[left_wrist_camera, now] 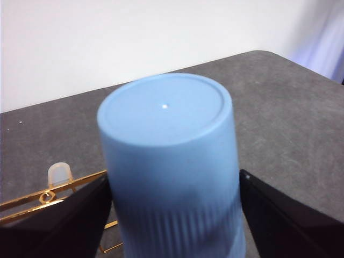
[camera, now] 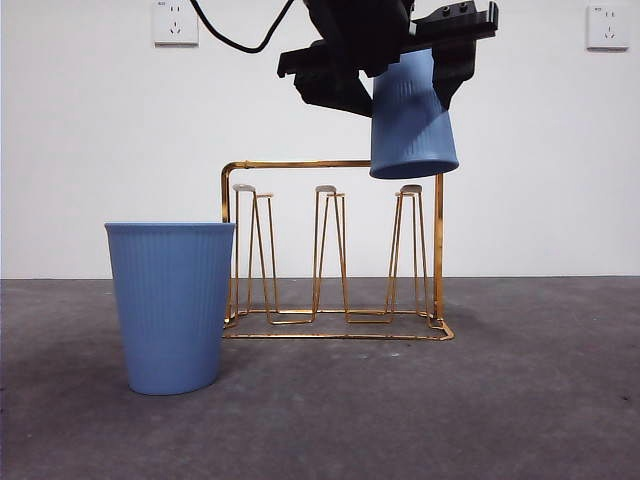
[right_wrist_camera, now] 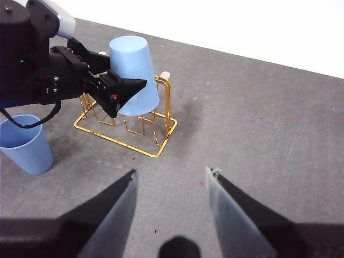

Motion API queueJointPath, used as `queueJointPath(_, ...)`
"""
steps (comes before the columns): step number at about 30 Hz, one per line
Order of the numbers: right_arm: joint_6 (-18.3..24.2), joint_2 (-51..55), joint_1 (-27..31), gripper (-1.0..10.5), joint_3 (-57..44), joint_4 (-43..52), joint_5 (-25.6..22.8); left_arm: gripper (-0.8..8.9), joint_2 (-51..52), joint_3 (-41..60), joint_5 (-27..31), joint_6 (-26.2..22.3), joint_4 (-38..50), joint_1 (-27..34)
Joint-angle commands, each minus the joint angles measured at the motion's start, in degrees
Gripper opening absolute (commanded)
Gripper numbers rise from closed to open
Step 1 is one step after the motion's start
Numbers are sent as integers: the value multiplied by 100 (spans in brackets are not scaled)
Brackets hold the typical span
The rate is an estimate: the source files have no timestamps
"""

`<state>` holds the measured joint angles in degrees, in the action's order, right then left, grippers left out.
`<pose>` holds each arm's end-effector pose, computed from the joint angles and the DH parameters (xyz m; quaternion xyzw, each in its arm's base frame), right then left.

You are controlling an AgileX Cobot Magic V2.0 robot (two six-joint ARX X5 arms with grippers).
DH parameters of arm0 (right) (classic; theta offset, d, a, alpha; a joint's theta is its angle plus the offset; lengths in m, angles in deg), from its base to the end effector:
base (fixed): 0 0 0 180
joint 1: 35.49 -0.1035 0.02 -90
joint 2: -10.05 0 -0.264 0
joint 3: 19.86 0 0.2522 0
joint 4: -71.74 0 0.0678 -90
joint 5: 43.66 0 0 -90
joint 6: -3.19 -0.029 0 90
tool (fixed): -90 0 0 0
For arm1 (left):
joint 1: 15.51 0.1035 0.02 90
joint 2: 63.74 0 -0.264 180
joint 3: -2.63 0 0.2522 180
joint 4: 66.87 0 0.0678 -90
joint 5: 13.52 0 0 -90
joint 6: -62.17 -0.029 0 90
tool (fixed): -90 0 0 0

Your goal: Pick up cup 1,put cup 1 in the cup rack,pick up cup 2,put cup 2 in the cup rack

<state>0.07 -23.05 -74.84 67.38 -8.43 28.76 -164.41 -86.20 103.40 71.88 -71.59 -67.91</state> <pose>0.0306 0.0137 0.4102 -0.0813 0.2029 0.1785 0.9593 0.2578 -0.3133 0.2845 0.0099 0.1289 -0.2081 0.9695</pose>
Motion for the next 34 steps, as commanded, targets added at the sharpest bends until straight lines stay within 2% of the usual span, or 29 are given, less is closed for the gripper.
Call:
queueJointPath(1,17,13,-7,219,-44,37,-2,-6,-120,-7,31,76,90,9)
queueJointPath(20,20,13,-7,218,-46,39,-2,-6,-750,-7,164,555,37,22)
queueJointPath(34,37,11,-7,218,-46,37,0,-6,-1088,-7,162,686,-31,31)
